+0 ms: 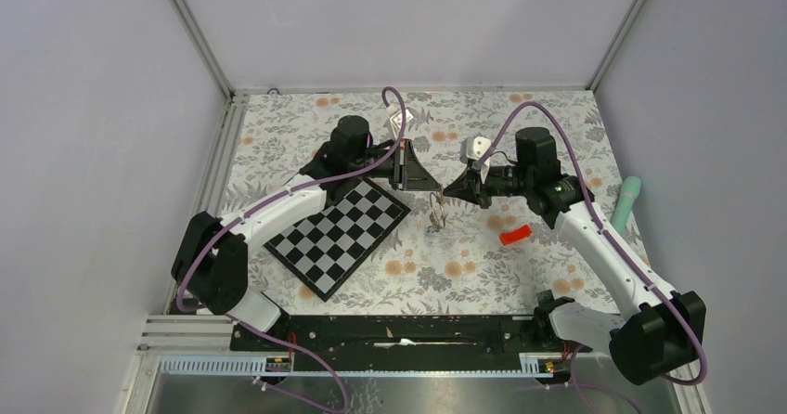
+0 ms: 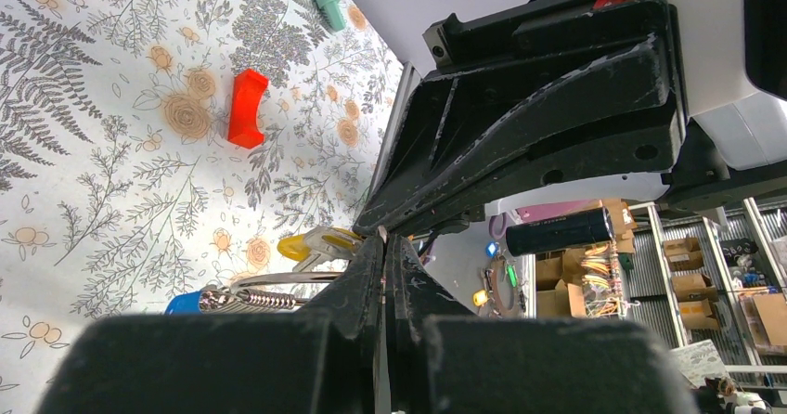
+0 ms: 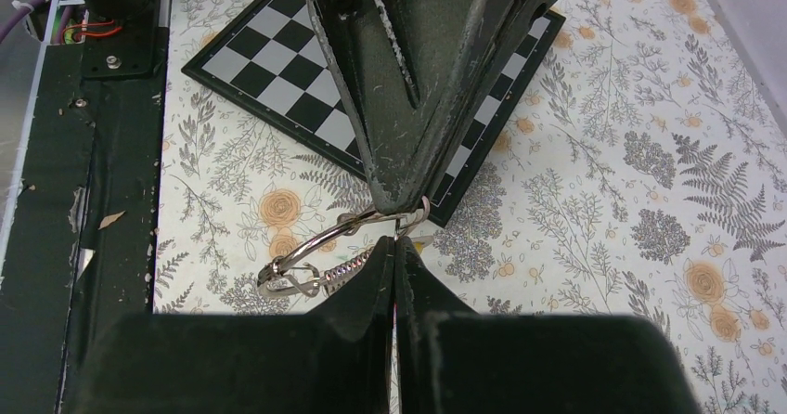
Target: Put the keys on the keyring
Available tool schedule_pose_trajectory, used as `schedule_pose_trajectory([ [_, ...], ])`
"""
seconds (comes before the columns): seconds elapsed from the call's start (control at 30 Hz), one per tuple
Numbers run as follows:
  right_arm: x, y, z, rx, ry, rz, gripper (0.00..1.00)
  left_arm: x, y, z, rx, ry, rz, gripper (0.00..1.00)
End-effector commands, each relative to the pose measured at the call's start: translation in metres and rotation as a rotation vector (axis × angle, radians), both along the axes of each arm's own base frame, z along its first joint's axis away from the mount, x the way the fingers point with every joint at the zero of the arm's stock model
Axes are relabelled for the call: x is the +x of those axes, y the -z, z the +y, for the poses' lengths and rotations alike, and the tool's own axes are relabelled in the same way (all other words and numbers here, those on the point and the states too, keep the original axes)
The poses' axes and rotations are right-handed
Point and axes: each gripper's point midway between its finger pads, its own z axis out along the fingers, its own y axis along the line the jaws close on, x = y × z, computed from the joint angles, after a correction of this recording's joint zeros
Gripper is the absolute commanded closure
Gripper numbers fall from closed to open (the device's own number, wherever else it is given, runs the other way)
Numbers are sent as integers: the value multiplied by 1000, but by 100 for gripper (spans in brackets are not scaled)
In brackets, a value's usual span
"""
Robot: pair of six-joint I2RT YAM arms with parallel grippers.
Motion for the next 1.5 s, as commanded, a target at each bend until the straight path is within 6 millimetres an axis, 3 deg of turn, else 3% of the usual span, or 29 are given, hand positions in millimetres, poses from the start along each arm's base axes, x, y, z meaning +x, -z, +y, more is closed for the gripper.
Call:
schedule_pose_trajectory([
  [0.0,-2,-22,9,57,-49,-46,100,-4,-8,-7,-40,27,-45,100],
  [0.9,-6,-25,3,34,-51,-78,100,-3,-10,-6,-39,16,-55,100],
  [1.47,3,-27,3,36,-5,-66,100,-5,-5,-9,-33,31,-40,100],
])
